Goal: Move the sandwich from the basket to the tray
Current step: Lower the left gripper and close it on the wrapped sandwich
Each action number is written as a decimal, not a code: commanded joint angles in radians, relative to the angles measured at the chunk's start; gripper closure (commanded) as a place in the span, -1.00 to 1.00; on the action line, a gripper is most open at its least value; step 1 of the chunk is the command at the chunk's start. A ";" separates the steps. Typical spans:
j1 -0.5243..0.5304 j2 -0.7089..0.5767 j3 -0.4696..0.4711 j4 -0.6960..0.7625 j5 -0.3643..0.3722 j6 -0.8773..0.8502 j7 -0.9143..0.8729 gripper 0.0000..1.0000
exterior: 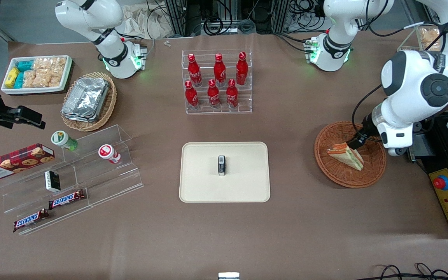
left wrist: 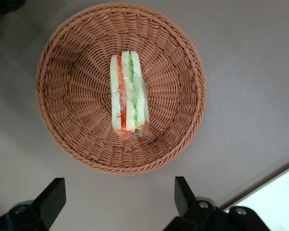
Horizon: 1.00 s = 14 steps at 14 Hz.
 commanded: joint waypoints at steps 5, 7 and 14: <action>0.014 0.014 0.004 -0.139 0.086 0.170 0.019 -1.00; 0.014 0.052 0.005 -0.164 0.086 0.222 0.018 -1.00; 0.014 0.148 0.025 -0.181 0.109 0.348 0.016 -1.00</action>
